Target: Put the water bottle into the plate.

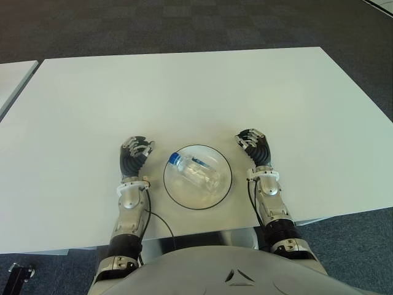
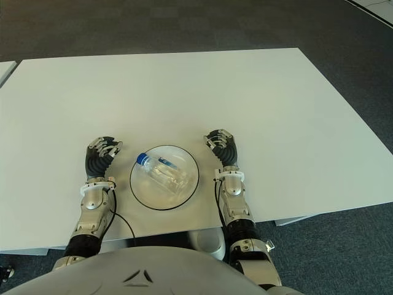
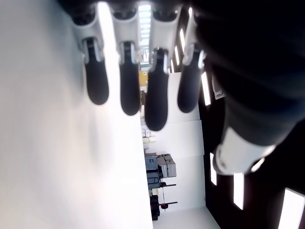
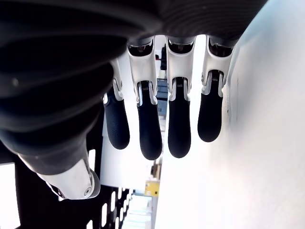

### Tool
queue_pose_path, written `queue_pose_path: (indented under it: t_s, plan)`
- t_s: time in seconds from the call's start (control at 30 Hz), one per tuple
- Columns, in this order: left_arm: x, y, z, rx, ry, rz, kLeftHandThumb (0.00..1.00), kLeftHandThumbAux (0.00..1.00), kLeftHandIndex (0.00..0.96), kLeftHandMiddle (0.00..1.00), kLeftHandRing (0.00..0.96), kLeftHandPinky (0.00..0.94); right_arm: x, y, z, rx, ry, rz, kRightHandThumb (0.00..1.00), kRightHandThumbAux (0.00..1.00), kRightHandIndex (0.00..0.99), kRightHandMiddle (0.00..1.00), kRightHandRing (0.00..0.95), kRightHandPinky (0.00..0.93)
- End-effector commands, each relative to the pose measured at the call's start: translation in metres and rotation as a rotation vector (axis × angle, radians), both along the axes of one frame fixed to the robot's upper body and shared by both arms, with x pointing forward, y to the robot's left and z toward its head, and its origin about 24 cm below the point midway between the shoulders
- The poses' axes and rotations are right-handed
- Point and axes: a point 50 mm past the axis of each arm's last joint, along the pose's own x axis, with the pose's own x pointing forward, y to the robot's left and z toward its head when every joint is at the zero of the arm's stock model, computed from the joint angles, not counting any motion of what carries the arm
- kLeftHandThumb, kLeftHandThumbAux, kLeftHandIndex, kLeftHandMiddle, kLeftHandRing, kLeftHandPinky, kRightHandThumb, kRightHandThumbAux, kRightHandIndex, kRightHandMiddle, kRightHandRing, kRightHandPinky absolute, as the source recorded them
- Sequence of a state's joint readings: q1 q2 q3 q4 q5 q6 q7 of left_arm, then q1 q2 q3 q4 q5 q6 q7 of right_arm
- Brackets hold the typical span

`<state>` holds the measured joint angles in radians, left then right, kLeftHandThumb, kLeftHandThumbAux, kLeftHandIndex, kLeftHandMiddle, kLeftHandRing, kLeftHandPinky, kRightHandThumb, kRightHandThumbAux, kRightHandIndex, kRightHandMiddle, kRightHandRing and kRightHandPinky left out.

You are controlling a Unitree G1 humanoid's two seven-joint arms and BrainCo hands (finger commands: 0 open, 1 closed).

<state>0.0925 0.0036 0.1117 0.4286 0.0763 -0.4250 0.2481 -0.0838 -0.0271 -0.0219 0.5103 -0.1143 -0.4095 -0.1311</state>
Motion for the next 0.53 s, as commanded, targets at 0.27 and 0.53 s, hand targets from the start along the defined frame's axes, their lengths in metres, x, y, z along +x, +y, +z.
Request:
queue_pose_path:
  t_s: [0.27,0.53]
  plan:
    - [-0.0135,0.0003,-0.0129,-0.006,0.074,0.031,0.707,0.717,0.429,0.498,0.485,0.467,-0.0028,0.0001,-0.0021,0.023,0.010,0.003,0.702,0.733,0.426,0.484,0.476,0.479]
    - [-0.0152,0.0014,-0.0107,0.000,0.058,0.029,0.705,0.718,0.429,0.493,0.482,0.470,-0.0029,0.0007,-0.0023,0.036,0.012,0.009,0.703,0.733,0.426,0.485,0.478,0.480]
